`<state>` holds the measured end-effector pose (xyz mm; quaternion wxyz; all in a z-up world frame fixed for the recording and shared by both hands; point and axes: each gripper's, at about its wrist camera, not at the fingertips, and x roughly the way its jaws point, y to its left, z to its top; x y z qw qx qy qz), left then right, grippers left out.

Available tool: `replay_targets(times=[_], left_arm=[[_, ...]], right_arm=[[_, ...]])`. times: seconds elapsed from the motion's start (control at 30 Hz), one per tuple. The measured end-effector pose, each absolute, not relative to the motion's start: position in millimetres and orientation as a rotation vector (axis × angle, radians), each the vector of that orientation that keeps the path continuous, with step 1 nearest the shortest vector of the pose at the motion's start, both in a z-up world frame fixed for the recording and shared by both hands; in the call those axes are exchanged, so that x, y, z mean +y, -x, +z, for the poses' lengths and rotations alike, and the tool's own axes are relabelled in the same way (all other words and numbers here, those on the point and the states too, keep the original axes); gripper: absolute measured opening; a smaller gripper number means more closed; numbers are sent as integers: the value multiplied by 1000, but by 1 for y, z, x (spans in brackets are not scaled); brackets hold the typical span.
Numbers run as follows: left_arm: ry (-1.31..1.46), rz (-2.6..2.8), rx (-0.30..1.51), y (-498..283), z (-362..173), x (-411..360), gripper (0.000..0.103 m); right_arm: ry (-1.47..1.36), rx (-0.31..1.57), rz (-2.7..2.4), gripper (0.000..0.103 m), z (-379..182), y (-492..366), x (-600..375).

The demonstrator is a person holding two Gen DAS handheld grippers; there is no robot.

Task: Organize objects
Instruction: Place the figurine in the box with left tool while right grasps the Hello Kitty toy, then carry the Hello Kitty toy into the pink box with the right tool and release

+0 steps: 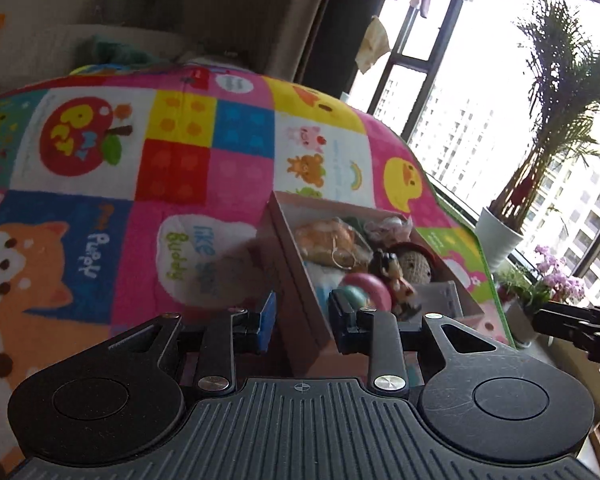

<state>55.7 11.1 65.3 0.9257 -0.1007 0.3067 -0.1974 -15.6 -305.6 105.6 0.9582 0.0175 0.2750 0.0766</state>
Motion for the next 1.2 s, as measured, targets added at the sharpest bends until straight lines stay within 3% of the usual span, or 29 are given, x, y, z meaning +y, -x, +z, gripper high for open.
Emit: replay_targets(times=[0.23, 0.67, 0.73, 0.8, 1.03, 1.2], left_arm=[[146, -412, 792, -27, 26, 3, 32], [185, -402, 820, -14, 18, 12, 31], [182, -405, 823, -14, 18, 11, 31], [183, -407, 825, -12, 17, 10, 31], [182, -407, 840, -10, 14, 9, 31], [195, -426, 838, -9, 14, 6, 31]], right_arm=[[-85, 765, 217, 59, 54, 15, -281], [-8, 819, 313, 65, 22, 13, -199], [-6, 802, 287, 62, 20, 8, -198], [2, 801, 272, 45, 21, 4, -201], [-31, 814, 340, 42, 52, 16, -231], [-108, 707, 352, 38, 103, 16, -254]])
